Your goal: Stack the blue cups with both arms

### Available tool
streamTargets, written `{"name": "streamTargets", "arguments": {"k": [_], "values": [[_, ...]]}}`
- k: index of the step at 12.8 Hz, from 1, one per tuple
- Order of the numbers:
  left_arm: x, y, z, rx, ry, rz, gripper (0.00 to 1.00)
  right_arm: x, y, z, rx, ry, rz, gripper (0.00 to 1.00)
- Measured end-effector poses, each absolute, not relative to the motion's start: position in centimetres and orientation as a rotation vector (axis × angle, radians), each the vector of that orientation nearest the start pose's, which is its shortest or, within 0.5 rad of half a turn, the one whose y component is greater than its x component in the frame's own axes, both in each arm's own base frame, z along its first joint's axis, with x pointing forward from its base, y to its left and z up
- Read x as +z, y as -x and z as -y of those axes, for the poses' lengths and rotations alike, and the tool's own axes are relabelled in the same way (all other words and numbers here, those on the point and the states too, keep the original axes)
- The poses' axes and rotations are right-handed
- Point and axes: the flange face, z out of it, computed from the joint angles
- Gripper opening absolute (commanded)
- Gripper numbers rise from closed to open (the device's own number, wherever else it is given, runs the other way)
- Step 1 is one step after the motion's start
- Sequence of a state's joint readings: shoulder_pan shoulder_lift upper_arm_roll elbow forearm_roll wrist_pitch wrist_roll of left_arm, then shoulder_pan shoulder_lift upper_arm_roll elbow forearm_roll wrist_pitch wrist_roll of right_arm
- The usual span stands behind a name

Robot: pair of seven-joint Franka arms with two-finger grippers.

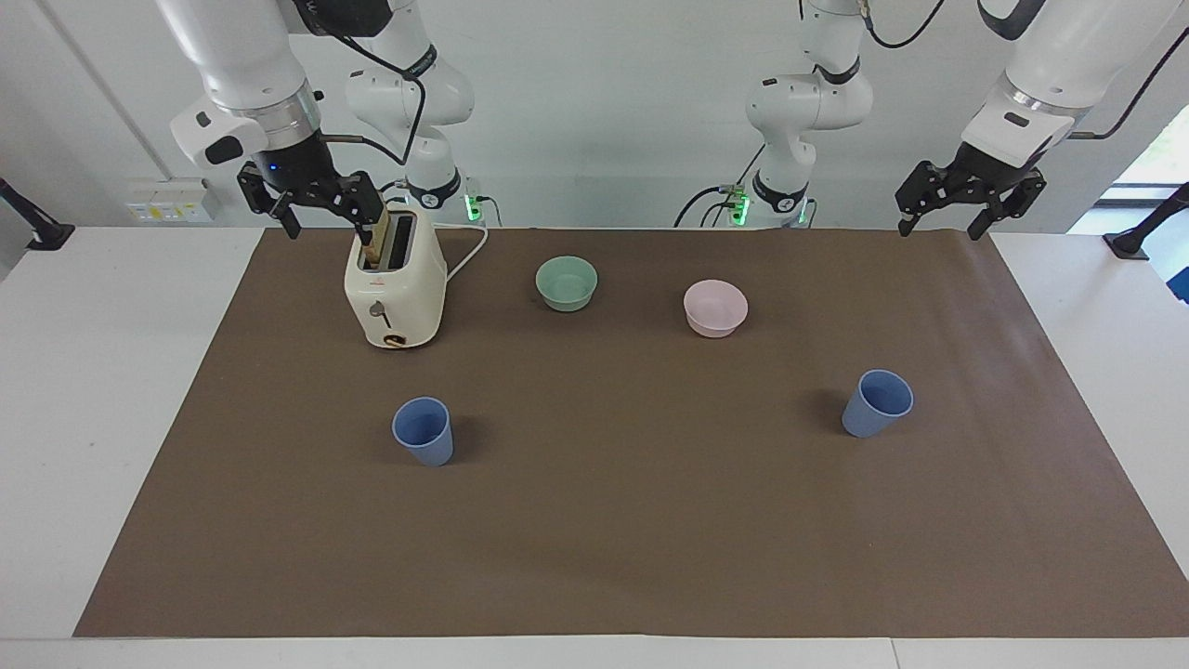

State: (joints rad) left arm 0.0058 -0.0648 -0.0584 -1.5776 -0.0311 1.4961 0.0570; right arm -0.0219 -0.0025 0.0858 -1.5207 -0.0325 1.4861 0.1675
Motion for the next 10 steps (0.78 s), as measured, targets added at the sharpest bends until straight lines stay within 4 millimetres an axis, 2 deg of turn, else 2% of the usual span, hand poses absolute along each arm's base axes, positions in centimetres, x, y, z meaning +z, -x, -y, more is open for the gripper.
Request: {"name": "streamTargets", "arguments": {"k": [10], "values": [[64.95, -52.56, 3.26, 0.029, 3.164, -0.177, 1.00, 64.20, -54.48, -2.48, 0.045, 3.172, -0.187, 1.00]]}}
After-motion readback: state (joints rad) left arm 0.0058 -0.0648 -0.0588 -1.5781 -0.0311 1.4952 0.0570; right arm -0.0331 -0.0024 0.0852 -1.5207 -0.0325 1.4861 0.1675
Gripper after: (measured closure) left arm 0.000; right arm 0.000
